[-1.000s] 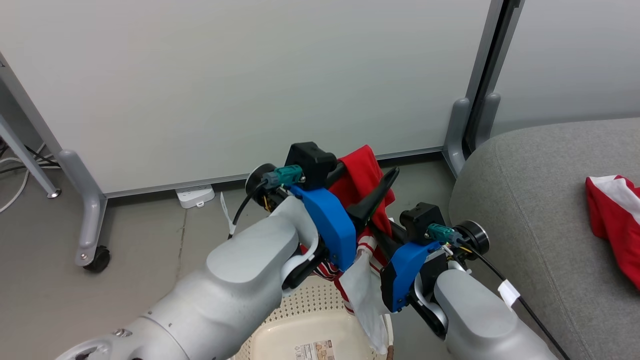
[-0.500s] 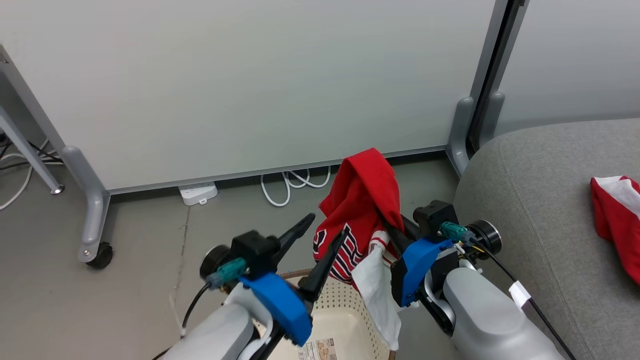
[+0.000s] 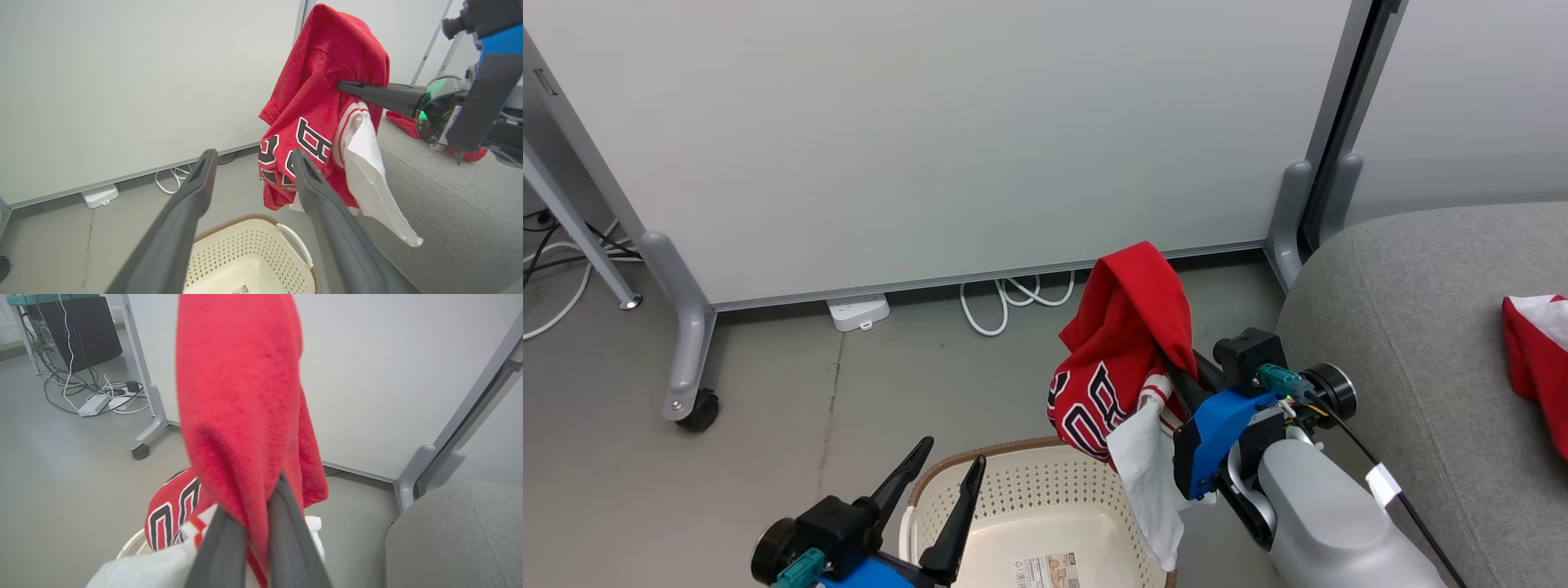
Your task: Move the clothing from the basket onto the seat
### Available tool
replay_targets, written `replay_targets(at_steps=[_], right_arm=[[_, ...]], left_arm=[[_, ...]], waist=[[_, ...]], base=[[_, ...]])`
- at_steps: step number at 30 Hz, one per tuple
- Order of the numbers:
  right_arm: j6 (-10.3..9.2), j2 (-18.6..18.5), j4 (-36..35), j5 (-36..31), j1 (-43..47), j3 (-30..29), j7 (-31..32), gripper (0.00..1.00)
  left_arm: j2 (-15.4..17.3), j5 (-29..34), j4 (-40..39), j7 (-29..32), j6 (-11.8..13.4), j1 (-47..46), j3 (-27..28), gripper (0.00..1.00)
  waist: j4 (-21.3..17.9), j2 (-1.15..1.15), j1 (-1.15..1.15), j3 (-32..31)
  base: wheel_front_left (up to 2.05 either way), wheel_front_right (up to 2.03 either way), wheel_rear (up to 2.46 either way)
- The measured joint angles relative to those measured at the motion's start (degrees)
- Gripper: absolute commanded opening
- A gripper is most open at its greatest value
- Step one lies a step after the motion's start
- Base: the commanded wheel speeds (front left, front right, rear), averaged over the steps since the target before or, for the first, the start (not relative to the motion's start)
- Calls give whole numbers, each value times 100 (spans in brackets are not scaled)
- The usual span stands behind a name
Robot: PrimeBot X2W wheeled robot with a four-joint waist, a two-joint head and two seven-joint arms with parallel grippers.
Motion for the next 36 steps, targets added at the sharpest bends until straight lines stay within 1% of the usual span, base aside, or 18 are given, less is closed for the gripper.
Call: replay_targets(at_steps=[5,8,17,22,23,24,25,26,32,33,34,35,36], right_arm=[[0,0,-22,-15,70,-69,-1,0],[-1,0,-73,-14,77,-88,1,0],[-1,0,-141,1,118,-104,33,0],[-1,1,-229,-5,119,-81,59,0],[-1,1,-229,-5,119,-81,59,0],[0,1,-237,-8,117,-90,74,0],[0,1,-243,-25,119,-104,79,0],[0,1,-243,-25,119,-104,79,0],[0,-7,-215,-188,116,-254,81,0],[-1,-7,-220,-203,116,-263,82,0],[-1,-7,-225,-207,119,-272,83,0],[-1,-7,-225,-207,119,-272,83,0],[-1,-7,-230,-208,119,-278,85,0]], left_arm=[[-89,226,-12,0,-99,203,267,100],[-197,392,3,0,-177,250,483,100],[-370,631,85,0,-293,305,725,100],[-456,720,76,0,-337,397,911,100],[-456,720,76,0,-337,397,911,100],[-472,736,71,0,-344,416,920,100],[-521,775,71,0,-354,434,937,100],[-521,775,71,0,-354,434,937,100],[-598,842,71,0,-360,422,992,100],[-601,871,70,0,-361,416,1013,100],[-603,876,69,0,-363,414,1016,100],[-603,876,69,0,-363,414,1016,100],[-605,884,66,0,-367,413,1025,100]], waist=[[18,0,0,-15],[12,0,0,-22],[-175,0,0,-27],[-555,0,0,-8],[-555,0,0,-8],[-638,0,0,-4],[-815,0,0,6],[-815,0,0,6],[-1367,0,0,45],[-1562,0,0,61],[-1662,0,0,69],[-1662,0,0,69],[-1764,0,0,78]], base=[[0,0,0],[0,0,0],[0,0,0],[0,0,0],[0,0,0],[0,0,0],[0,0,0],[0,0,0],[0,0,0],[0,0,0],[0,0,0],[0,0,0],[0,0,0]])
